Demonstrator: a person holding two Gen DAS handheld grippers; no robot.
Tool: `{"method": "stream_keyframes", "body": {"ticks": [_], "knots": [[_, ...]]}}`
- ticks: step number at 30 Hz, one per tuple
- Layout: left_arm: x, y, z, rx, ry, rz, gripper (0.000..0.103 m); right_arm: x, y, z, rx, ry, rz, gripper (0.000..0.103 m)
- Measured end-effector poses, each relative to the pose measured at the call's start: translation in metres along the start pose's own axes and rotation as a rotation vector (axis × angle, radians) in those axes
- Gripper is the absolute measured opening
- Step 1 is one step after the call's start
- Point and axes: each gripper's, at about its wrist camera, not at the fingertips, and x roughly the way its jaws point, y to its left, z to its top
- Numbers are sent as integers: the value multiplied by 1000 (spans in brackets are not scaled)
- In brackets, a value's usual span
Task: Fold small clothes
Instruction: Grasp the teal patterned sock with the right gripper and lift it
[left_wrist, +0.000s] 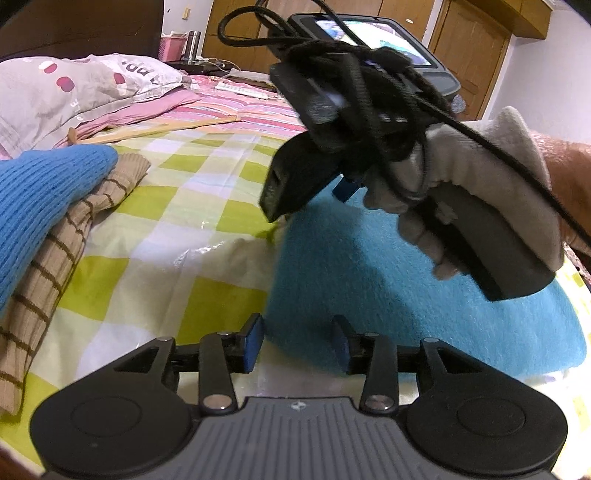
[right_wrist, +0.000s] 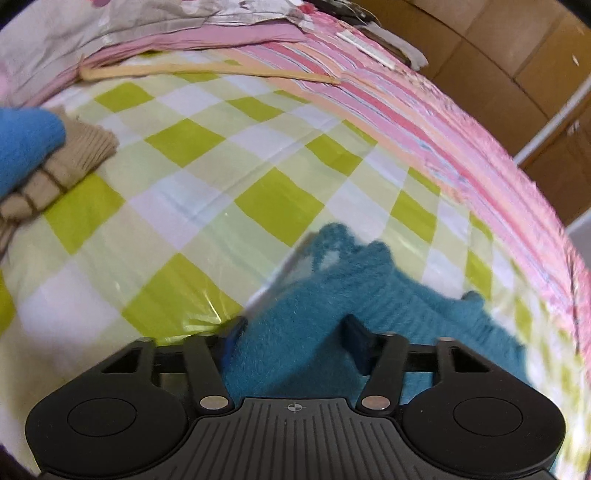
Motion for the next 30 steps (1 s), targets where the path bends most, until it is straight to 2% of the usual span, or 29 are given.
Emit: {"method": "stream_keyframes", "body": {"ticks": [3, 8, 13, 19, 26, 30], "knots": [[-3, -3, -1, 14, -17, -2, 48, -6, -11, 1, 31, 2, 21, 35], [-8, -5, -1, 22, -48, -11, 58, -30, -36, -3, 113, -37, 82, 24], [-8, -11, -5, 34, -68, -16, 66, -54, -59, -13, 165, -80, 124, 22], [-8, -26, -11, 93, -100, -25, 73, -75, -86, -26, 233, -124, 172, 21], [-2, -35, -5, 11, -112, -30, 73, -87, -114, -46, 313, -174, 234, 20], [-2, -56, -3, 49, -146, -2, 73, -92, -129, -56, 349, -188, 271, 20]]}}
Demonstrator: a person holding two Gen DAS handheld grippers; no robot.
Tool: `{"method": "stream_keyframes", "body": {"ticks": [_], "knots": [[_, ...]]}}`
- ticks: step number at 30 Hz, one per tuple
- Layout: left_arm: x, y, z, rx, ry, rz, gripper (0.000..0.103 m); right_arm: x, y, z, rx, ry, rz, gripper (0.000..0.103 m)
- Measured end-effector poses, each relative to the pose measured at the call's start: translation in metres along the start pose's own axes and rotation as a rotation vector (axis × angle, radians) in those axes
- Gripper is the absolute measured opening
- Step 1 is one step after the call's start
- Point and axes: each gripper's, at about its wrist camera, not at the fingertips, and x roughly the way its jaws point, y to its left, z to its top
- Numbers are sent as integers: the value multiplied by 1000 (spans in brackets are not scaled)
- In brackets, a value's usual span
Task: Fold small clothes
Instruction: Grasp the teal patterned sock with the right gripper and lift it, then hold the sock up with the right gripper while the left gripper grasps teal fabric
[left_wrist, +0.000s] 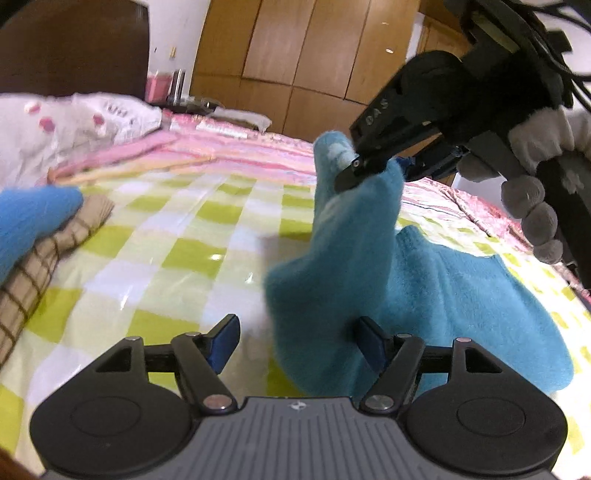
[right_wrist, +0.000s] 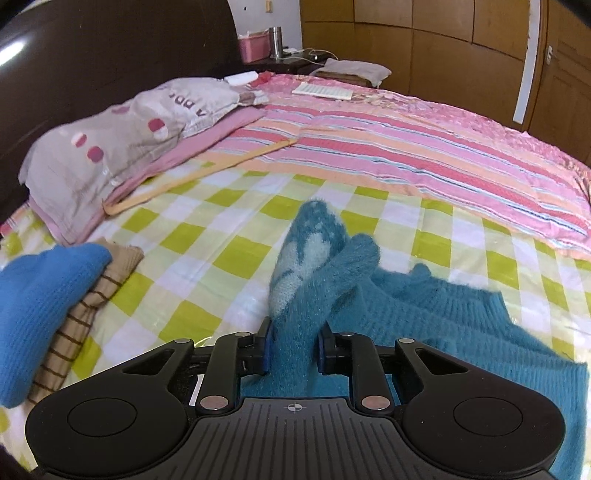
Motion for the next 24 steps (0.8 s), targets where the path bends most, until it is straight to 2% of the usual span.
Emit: {"method": "stream_keyframes", "body": {"ticks": [1, 2, 3, 4, 5, 8, 13, 19, 24], "knots": [[1, -6, 2, 14, -10, 10, 73, -3, -3, 0, 3, -4, 8, 20], [3, -11, 4, 24, -14, 22, 69, -6, -6, -1, 6, -7, 13, 20], [4, -15, 7, 29, -14, 27, 63, -9, -10, -1, 13, -13, 19, 20], [4, -21, 10, 30, -12, 23, 50, -13, -14, -2, 20, -18, 26, 20], [3, -25, 13, 28, -12, 14, 44, -17, -20, -2, 32, -23, 35, 20], [-3, -43, 23, 63, -34, -1, 36, -28, -38, -4, 67, -41, 44, 20], [-17, -78, 40, 139, -70, -78, 30, -52, -76, -6, 137, -85, 59, 20], [-23, -123, 57, 178, -96, -168, 29, -83, -119, -10, 183, -144, 37, 19], [-19, -169, 56, 246, -101, -227, 29, -104, -161, -23, 222, -176, 13, 19]]}}
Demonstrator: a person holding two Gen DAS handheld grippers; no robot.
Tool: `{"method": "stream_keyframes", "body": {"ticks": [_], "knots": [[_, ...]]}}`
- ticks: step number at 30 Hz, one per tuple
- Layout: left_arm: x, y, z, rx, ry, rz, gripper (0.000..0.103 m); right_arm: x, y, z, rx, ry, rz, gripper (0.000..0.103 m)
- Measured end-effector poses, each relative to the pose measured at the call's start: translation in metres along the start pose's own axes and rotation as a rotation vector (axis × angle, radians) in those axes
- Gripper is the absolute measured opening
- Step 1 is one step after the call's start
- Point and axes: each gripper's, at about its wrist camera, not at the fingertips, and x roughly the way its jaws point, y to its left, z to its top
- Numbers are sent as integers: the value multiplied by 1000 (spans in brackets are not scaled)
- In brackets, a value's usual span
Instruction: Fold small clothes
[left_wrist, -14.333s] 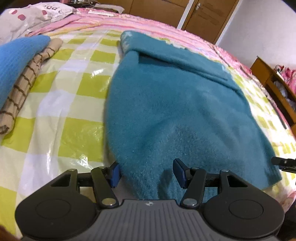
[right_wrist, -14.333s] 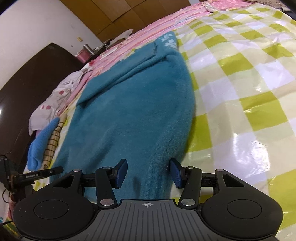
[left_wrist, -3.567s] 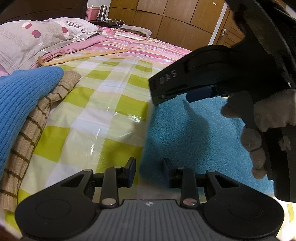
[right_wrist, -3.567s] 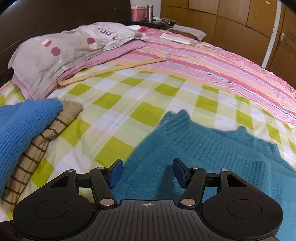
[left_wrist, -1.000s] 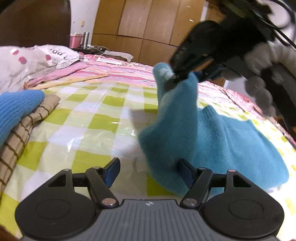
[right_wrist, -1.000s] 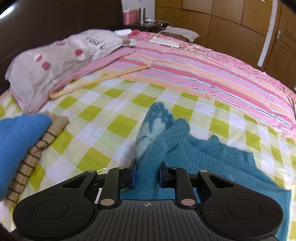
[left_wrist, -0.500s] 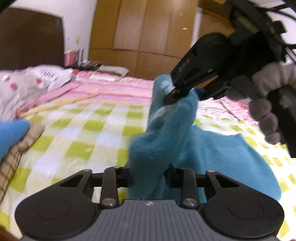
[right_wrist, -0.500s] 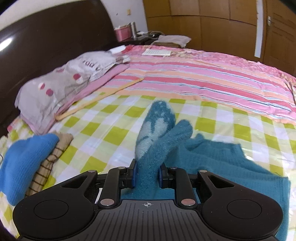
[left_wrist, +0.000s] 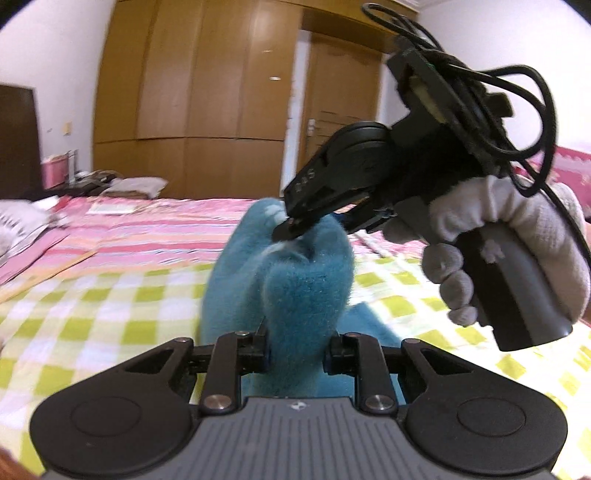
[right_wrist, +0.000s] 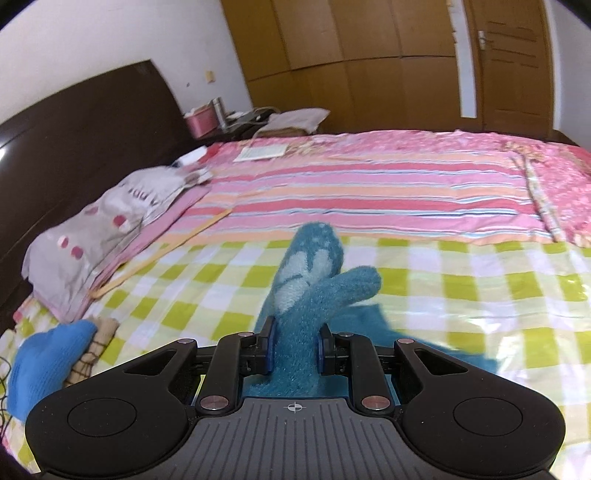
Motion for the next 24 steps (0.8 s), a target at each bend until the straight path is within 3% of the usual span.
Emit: {"method": "stream_keyframes", "body": {"ticks": [13, 24], "knots": [[56, -83, -17, 119, 75, -61, 29, -7, -114, -37, 131, 0, -35, 19], [87, -123, -52, 193, 158, -58, 29, 15, -169, -82, 216, 36, -23, 19]]}}
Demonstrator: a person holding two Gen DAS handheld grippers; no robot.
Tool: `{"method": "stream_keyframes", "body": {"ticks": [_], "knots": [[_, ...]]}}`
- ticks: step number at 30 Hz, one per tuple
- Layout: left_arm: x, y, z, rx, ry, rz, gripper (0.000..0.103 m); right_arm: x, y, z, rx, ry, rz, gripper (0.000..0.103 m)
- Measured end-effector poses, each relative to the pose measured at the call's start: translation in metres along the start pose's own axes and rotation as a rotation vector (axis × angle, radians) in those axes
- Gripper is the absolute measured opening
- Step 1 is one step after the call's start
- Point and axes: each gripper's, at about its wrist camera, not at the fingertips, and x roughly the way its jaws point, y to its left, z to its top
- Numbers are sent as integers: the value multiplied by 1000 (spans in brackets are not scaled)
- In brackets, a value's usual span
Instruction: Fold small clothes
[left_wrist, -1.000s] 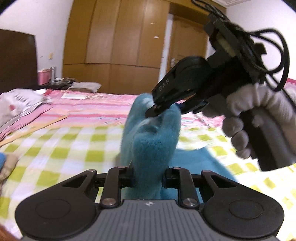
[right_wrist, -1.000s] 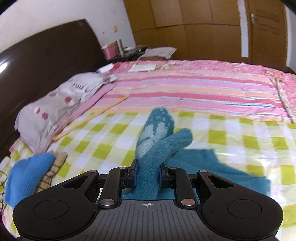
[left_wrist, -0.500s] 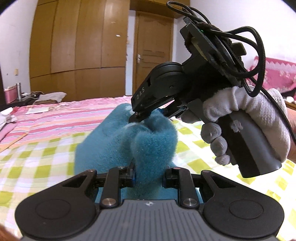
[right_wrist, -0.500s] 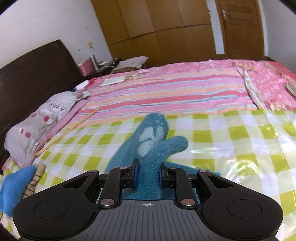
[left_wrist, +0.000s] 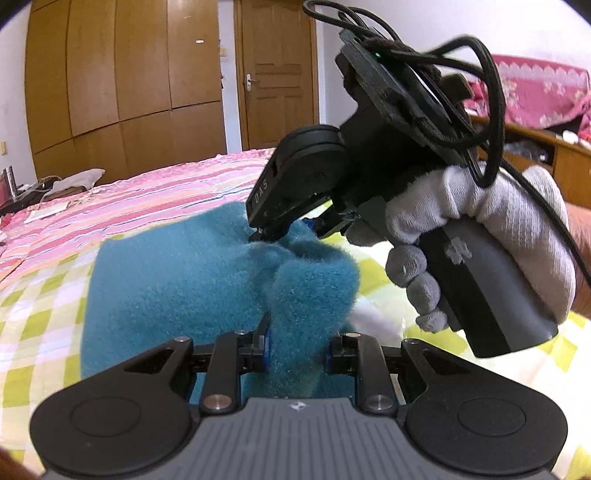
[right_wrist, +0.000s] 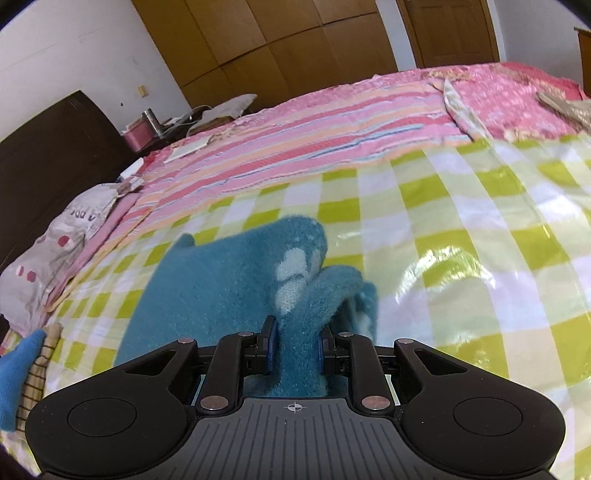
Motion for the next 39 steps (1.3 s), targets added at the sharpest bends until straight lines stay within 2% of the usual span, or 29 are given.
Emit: {"method": "stream_keyframes", "body": {"ticks": [7, 10, 16, 21, 23, 28, 32, 34, 35, 39], "knots": [[7, -16, -2, 29, 13, 8, 30, 5, -11, -5, -8, -7, 7, 21], [6, -24, -4, 66, 15, 12, 30, 1, -13, -7, -11, -10, 2, 27], [3, -30, -7, 133, 5, 18, 32, -33, -13, -15, -17, -51, -20, 28], [-1, -33, -6, 136, 7, 5, 33, -73, -3, -29, -14, -84, 57, 35], [-8, -32, -8, 142, 4, -7, 33, -78, 3, -34, -29, -54, 81, 40], [-38, -23, -15, 171, -12, -34, 33, -71, 11, -50, -55, 24, 57, 41], [-64, -10, -23, 181, -13, -32, 34, -69, 8, -66, -38, 71, 90, 41], [-72, -1, -24, 178, -11, -14, 34, -69, 11, -75, -63, 81, 100, 36], [-74, 5, -22, 170, -11, -1, 35, -71, 12, -79, -71, 84, 108, 21], [-76, 34, -13, 93, -33, 61, 35, -84, 5, -95, -48, 53, 112, 12]]}}
